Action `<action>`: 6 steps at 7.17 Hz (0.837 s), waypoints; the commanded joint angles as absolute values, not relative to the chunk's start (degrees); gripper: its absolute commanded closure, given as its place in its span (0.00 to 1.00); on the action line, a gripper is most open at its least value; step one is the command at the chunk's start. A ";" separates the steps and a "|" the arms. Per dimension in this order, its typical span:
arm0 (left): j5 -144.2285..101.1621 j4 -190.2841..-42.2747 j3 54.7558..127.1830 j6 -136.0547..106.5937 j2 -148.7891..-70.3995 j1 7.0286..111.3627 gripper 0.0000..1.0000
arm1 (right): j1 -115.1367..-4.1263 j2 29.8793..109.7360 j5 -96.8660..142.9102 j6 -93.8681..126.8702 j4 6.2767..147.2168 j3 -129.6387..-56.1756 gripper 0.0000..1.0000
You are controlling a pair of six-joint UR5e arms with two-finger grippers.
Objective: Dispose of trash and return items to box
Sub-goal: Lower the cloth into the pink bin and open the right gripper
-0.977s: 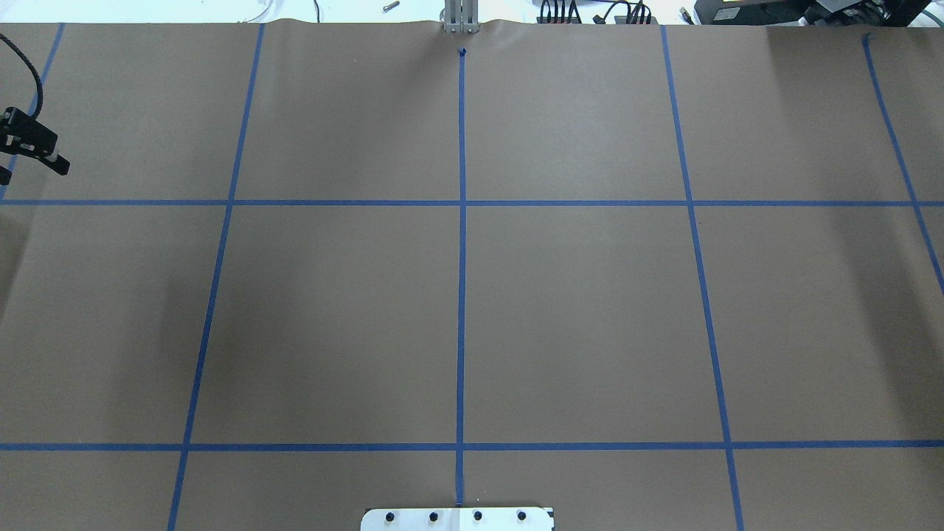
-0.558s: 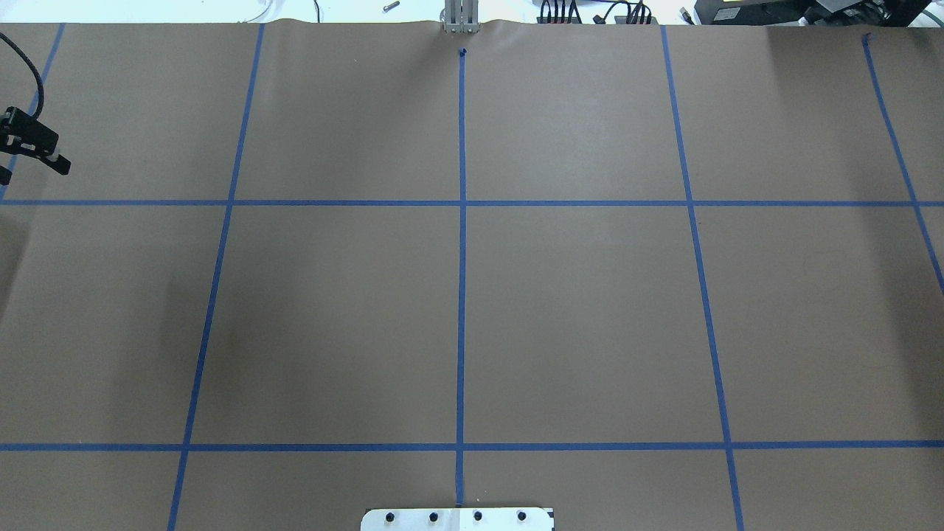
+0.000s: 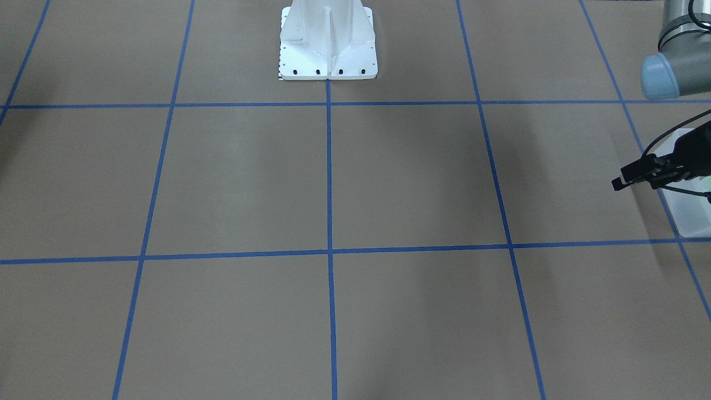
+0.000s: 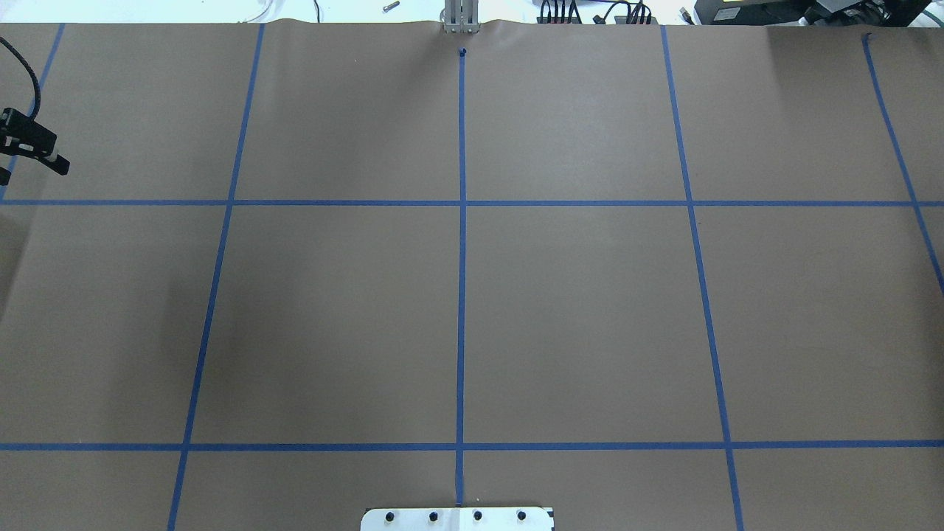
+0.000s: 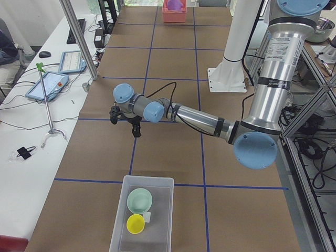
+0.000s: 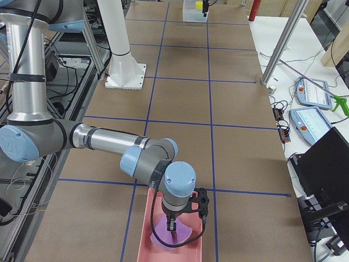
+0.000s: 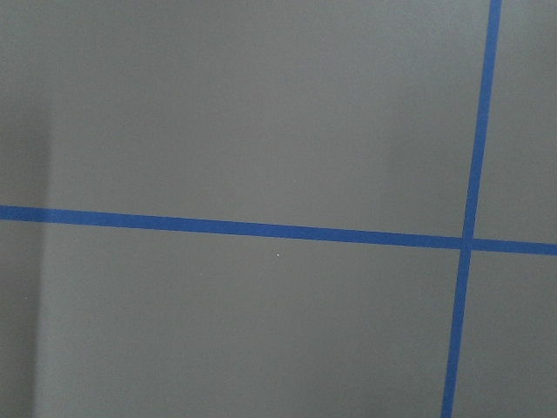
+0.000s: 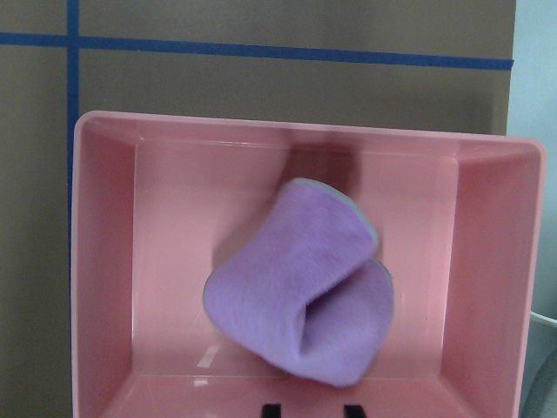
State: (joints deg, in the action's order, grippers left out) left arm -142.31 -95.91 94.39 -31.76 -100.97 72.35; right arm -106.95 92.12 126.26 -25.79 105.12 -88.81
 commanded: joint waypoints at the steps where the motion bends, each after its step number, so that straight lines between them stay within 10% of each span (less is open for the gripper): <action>1: -141.25 -96.41 94.83 -30.77 -100.81 72.42 0.03 | -106.00 91.41 128.22 -24.97 104.77 -88.94 0.00; 6: -135.52 -96.50 94.30 -1.60 -92.48 85.83 0.03 | -92.30 88.95 132.01 -6.34 92.38 -88.51 0.00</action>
